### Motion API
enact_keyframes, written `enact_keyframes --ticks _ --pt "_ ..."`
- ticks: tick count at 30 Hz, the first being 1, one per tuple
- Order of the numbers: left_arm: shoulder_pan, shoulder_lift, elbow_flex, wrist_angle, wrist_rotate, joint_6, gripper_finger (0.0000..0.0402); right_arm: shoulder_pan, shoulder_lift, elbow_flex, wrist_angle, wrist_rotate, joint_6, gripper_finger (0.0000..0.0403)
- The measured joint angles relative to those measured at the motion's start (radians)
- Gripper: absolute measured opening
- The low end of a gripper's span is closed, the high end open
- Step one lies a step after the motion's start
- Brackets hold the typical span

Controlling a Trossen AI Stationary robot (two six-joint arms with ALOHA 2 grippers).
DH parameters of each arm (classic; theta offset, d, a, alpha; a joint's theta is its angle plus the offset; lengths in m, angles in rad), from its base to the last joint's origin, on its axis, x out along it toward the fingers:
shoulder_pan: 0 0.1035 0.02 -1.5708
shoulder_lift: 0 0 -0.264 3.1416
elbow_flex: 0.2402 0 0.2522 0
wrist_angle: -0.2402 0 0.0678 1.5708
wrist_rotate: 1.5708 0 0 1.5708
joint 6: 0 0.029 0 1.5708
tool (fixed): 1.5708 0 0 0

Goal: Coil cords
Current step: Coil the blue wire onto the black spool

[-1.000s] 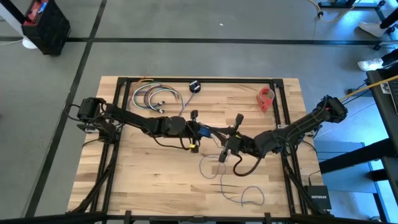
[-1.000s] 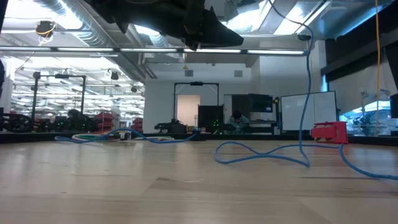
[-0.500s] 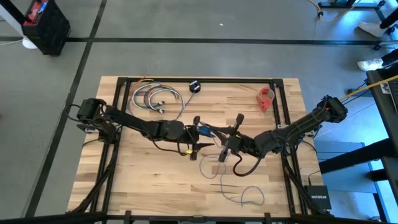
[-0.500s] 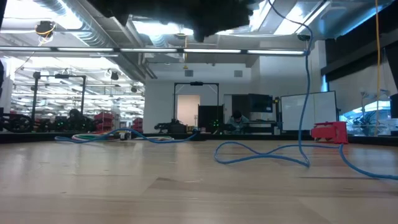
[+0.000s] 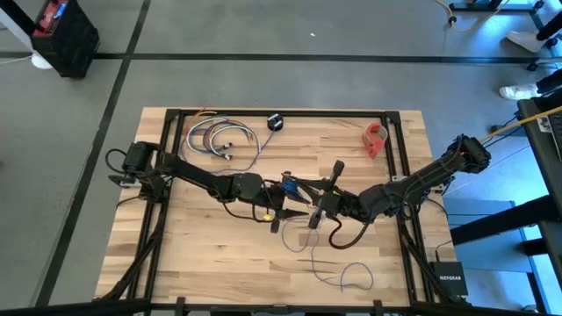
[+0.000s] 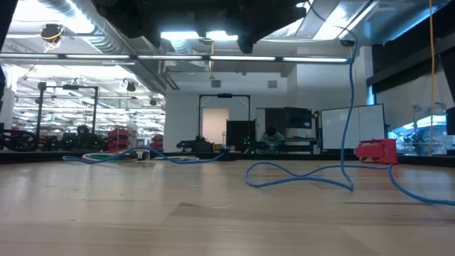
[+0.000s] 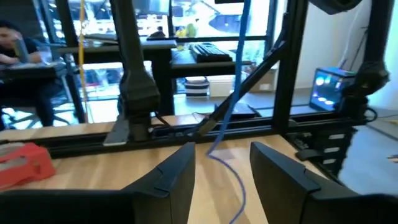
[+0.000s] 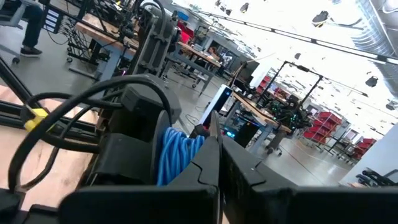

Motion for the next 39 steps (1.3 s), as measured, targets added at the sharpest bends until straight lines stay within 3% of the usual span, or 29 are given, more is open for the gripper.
enact_keyframes --ticks 4,21,39 --pt "0.001 0.011 0.015 0.003 0.091 0.016 0.0145 0.000 -0.001 0.000 0.006 -0.006 -0.003 0.0008" --pt "-0.011 0.024 0.022 0.041 0.053 0.056 0.0141 -0.015 -0.002 0.000 0.010 -0.082 0.023 0.0008" --pt "-0.022 0.024 0.023 0.076 0.052 0.059 0.0026 -0.022 -0.001 0.001 0.013 -0.126 0.036 0.0008"
